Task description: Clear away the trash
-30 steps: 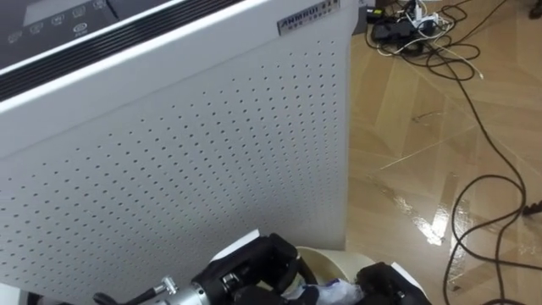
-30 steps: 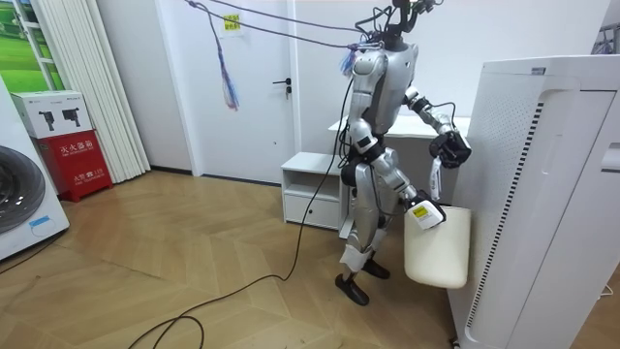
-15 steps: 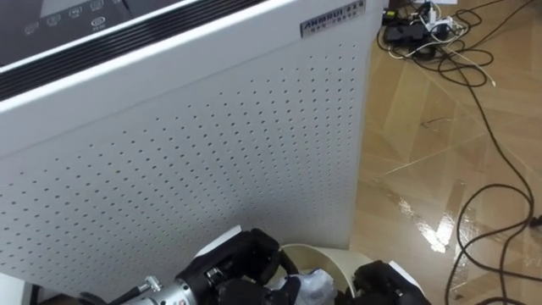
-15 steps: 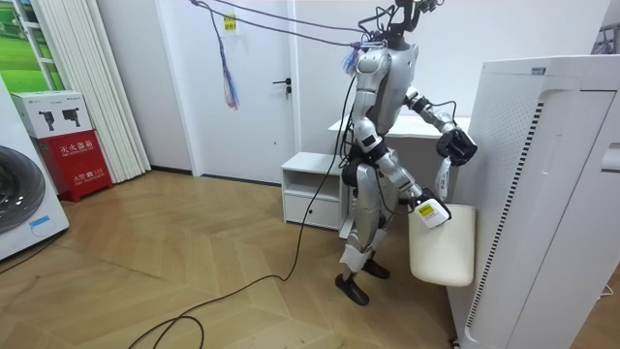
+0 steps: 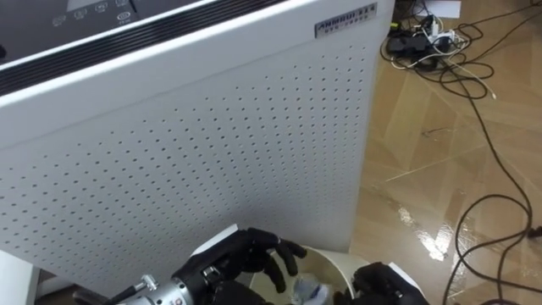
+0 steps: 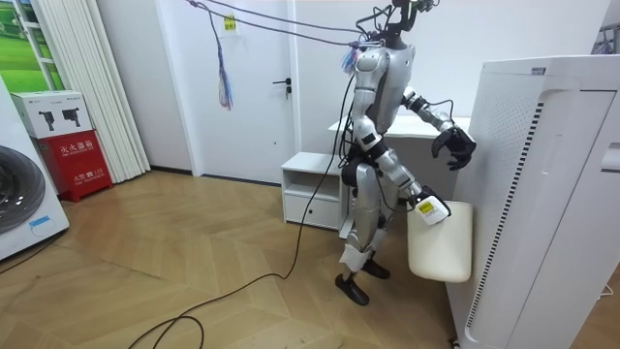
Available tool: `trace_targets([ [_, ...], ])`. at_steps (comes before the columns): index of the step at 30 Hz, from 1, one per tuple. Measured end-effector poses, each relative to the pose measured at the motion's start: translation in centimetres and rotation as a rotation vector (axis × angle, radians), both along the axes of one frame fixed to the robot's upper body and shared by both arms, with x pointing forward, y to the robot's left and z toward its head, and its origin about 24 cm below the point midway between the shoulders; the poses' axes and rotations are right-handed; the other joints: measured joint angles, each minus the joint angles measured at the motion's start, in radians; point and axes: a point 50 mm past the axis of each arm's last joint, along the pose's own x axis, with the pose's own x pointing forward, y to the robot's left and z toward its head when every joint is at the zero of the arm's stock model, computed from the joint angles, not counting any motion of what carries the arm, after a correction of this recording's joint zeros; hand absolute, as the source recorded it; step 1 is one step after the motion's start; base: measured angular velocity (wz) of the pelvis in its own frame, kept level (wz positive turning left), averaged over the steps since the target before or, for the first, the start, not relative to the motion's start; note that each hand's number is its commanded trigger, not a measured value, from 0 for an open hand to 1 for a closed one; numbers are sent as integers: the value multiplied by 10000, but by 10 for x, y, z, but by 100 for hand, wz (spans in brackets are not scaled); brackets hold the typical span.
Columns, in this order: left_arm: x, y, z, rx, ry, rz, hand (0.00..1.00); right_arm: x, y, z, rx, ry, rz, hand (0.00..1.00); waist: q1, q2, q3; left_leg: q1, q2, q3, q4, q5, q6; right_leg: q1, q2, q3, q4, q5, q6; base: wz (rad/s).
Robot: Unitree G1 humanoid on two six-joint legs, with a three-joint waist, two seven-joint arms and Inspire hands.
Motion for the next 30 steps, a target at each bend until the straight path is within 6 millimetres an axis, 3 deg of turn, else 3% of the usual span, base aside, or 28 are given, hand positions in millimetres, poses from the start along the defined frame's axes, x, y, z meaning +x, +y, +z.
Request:
trace_targets([
  [7,-1,-1,-1,-38,68,-83,0,-1,-2,0,175,51,-139,100,-6,-134,67,431,7,7,-120,-1,-2,462,34,11,-188,0,1,0],
  [19,-37,13,-37,115,1940,429,0,-21,-18,-10,-72,731,-6,100,-112,-86,5,698,5,60,-168,-2,-3,675,36,36,-247,-6,10,-1],
  [21,-47,17,-48,215,2588,491,0,-30,-23,-15,-135,1013,-129,100,-138,-130,-34,863,0,56,-215,-2,-3,821,35,34,-284,-8,11,0],
  [23,-59,25,-59,329,3176,745,0,-44,-27,-23,-170,1443,-307,100,-187,-196,-186,1015,2,60,-311,-2,-3,1001,58,25,-431,-12,16,0],
  [26,-79,40,-76,520,4118,1457,0,-68,-38,-35,-220,2223,-920,100,-283,-313,-213,1494,3,56,-485,-4,-6,1494,102,-10,-702,2,29,1],
  [27,-83,47,-82,619,4432,1775,0,-76,-44,-40,-275,2527,-1229,100,-280,-464,-187,1591,4,60,-527,-4,-7,1591,112,-16,-756,2,30,0],
  [28,-85,51,-84,658,4566,1994,0,-79,-47,-42,-277,2656,-1411,100,-281,-436,-227,1649,5,60,-556,-4,-7,1647,115,-18,-773,2,30,0],
  [29,-91,59,-91,750,4911,2467,0,-89,-52,-47,-263,3000,-1818,100,-273,-553,-204,1802,5,61,-660,0,-16,1776,127,-28,-834,2,31,0],
  [30,-98,65,-98,904,5282,2913,0,-101,-57,-51,-209,3348,-2246,100,-266,-607,-242,1955,5,61,-738,-5,-28,1949,149,-31,-948,10,42,0],
])
